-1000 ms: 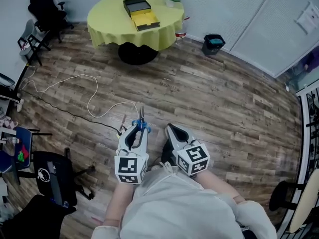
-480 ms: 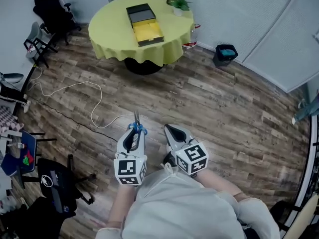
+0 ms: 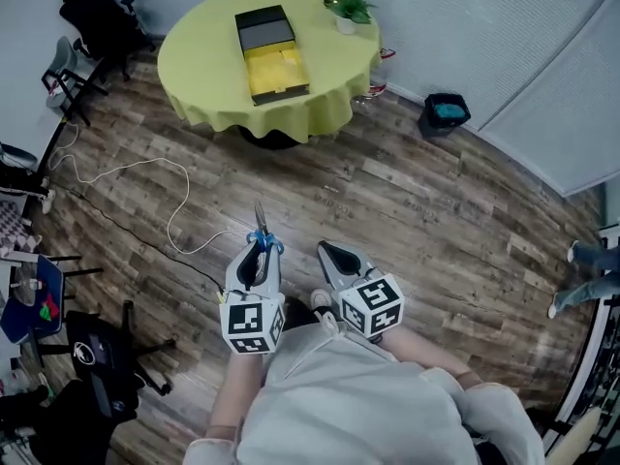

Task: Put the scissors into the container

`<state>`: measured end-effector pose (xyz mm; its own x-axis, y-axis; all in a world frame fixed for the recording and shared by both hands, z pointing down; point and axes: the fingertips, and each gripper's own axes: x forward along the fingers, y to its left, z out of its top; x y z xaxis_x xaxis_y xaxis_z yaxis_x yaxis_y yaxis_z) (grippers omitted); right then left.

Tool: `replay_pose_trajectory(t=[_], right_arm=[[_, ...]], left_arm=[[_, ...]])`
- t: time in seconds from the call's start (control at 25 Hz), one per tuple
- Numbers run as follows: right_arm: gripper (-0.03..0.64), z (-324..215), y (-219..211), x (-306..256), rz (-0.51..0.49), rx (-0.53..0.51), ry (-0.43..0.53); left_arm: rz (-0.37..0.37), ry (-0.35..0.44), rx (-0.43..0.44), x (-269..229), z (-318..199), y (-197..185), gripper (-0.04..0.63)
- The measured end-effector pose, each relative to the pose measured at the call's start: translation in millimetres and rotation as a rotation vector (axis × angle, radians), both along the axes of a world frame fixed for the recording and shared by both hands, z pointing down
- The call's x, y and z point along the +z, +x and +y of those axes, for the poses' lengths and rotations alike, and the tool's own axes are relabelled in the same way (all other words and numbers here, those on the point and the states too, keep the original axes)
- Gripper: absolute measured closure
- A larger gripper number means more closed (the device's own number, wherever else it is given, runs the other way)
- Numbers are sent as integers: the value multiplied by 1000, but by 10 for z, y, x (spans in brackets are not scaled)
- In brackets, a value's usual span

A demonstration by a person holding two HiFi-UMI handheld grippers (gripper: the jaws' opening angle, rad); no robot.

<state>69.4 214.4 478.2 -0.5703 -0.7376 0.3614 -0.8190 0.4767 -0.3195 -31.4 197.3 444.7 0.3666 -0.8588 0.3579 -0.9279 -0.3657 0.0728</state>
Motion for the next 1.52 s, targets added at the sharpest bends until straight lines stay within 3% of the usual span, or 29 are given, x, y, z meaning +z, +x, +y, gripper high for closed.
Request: replay_pose_trajectory(t=[0.24,0.48,1.16,1.52], right_arm=[[618,-380,136,141,-2,5,-29],[618,-983,217,139,30,52,2],[618,-3771,-188,-118,105,165,42],[617,-4709,-322,-31,155,203,44]], left_arm=[[-2,-47,-10,160,-366,73,511],[14,-52,22,241,-877,73,511],[58,-31,134,26,-3702,-425,511],[62,-87,161,230,-4578,-602,511]])
